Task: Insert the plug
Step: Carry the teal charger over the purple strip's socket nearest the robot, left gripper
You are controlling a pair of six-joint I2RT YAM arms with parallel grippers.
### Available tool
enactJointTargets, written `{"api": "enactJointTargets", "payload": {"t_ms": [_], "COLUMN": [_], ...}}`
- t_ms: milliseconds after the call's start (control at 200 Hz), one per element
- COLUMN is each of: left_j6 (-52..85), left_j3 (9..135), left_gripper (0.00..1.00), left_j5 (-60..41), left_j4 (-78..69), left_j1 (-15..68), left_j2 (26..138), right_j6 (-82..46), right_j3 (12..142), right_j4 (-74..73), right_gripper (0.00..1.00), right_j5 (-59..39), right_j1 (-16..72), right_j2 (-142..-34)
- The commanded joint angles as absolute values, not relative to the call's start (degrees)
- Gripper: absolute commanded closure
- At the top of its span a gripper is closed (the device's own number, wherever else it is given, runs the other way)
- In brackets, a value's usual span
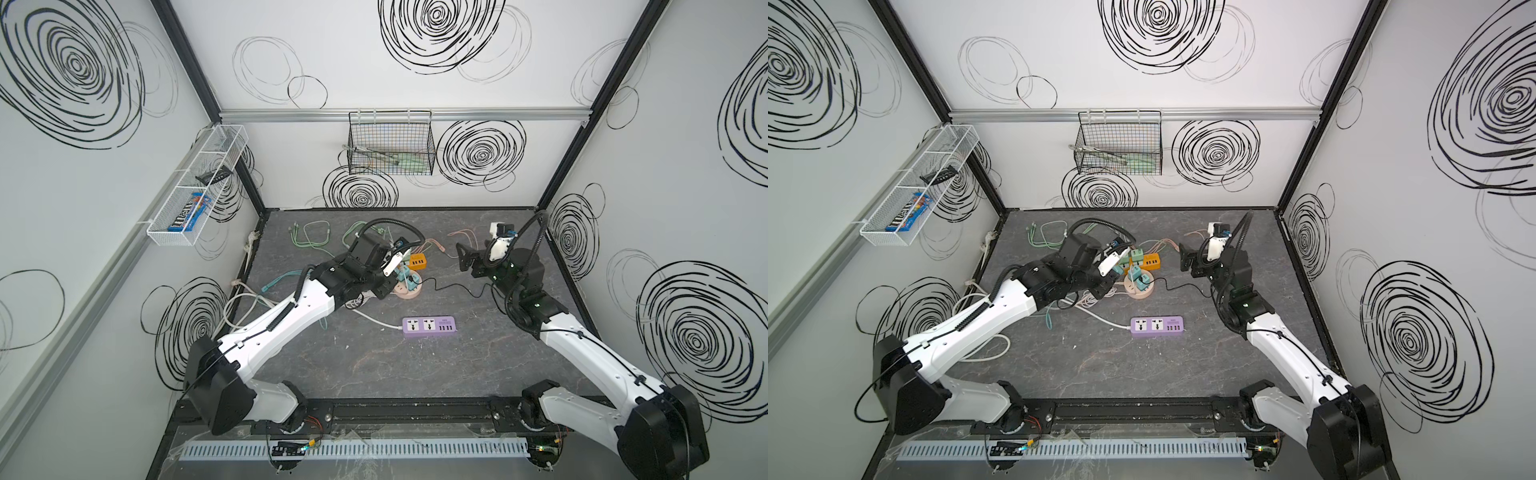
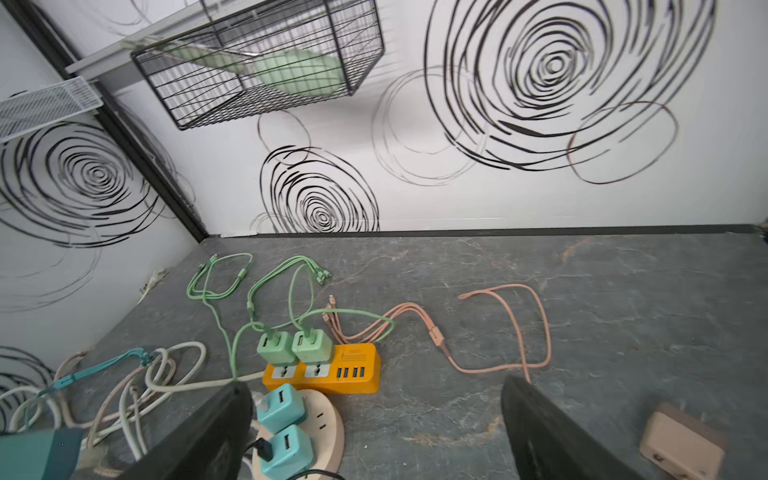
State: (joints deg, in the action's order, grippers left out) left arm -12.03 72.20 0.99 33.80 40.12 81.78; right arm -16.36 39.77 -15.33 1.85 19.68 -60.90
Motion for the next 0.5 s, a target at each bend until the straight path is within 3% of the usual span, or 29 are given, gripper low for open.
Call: {"api": "enactJointTargets", "payload": {"t_ms": [0,495], "left_j6": [-17.1,-23.5], "left_j3": [76.1,84.1], "left_gripper": [1.0,1.0], "left_j5": [-3.1,-9.4], "left_j4": [39.7,50.3], "left_j1": [42.4,49.4], "left_j2": [85.0,97.7], "right_j6": [-19.0,-18.7], "right_j3": [38.5,35.7], "right_j4": [-14.2,-13.5], "right_gripper": [0.03,0.03], "right_j5": [1.7,-4.5], "right_j1": [17.1,13.7], "right_j2": [-59.3,-55.9]}}
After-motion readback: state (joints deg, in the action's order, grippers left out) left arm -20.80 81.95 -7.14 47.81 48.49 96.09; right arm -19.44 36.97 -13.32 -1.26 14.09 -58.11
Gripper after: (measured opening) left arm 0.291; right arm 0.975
